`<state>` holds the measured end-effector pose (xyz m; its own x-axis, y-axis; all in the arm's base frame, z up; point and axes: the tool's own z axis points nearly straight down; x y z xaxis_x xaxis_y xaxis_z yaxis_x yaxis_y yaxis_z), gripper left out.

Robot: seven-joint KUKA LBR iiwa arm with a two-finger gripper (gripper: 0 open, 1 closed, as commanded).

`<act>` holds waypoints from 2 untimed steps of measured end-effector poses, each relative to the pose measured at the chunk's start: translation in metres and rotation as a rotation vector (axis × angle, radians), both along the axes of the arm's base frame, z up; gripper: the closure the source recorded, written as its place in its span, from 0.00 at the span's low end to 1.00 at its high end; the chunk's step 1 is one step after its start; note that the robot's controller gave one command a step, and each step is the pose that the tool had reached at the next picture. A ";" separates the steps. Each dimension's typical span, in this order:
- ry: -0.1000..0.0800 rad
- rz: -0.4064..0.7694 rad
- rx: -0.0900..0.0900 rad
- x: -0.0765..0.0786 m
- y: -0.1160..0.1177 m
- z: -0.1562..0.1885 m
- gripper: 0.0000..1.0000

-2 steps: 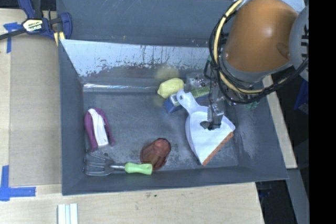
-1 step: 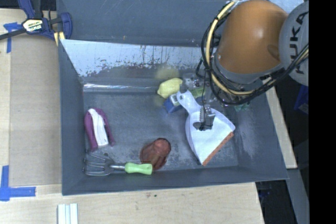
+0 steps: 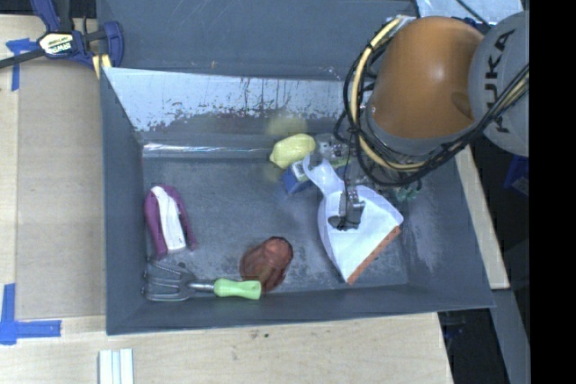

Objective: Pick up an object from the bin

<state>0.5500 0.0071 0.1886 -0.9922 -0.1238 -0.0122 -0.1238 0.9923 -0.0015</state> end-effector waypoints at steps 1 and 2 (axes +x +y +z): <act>0.000 0.020 0.000 0.006 0.003 -0.009 0.00; -0.007 -0.008 0.000 0.032 -0.014 0.046 1.00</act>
Offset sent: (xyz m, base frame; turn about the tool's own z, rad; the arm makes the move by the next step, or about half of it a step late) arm 0.0305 -0.0136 0.0433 0.0061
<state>0.5823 -0.0074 0.2342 -0.9931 -0.1158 -0.0189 -0.1158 0.9933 -0.0021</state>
